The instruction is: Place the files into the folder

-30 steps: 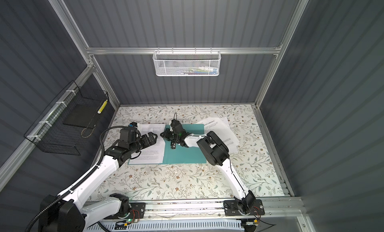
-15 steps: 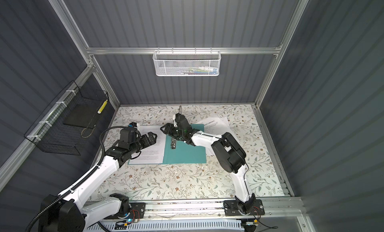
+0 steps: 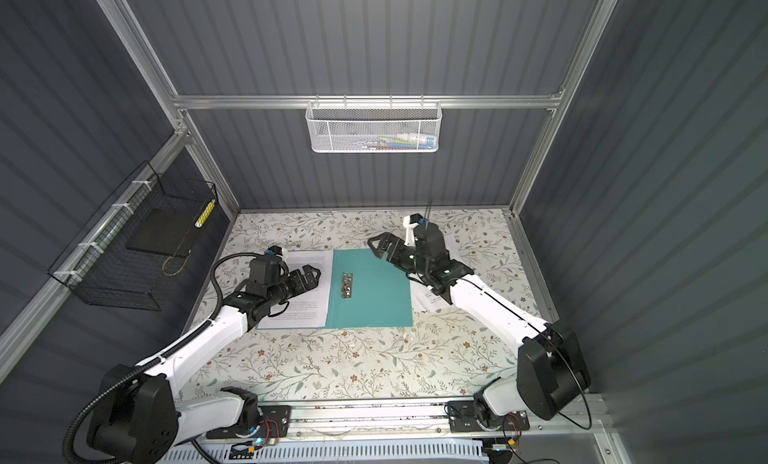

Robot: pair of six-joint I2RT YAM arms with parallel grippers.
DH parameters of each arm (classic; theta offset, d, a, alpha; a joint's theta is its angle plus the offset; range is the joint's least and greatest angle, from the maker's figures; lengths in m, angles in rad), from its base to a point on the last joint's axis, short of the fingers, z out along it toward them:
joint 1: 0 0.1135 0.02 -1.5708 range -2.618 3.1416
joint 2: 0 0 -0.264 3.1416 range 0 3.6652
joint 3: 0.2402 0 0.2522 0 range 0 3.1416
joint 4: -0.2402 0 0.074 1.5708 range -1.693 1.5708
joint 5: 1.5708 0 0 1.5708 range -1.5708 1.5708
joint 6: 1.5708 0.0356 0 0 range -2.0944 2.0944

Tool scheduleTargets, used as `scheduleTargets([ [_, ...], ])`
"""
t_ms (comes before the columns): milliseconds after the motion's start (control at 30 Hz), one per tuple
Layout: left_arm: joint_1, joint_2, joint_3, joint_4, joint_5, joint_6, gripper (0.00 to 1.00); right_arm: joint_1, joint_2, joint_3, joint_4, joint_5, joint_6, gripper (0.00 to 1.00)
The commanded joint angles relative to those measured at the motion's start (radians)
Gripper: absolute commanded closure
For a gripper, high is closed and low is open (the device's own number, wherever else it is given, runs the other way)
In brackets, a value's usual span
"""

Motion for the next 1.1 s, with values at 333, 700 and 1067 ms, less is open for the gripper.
scheduleTargets([
  [333,-0.028,0.075,0.037,0.014,0.115,0.005,0.0,0.099,0.101,0.151,-0.339,0.037,-0.277,0.01],
  [700,-0.03,-0.049,-0.078,-0.102,0.109,-0.001,0.09,0.246,0.29,0.27,-0.395,0.086,-0.259,0.47],
  [1067,-0.028,-0.161,-0.197,-0.176,0.031,-0.058,0.33,0.294,0.508,0.395,-0.376,-0.023,-0.22,0.86],
])
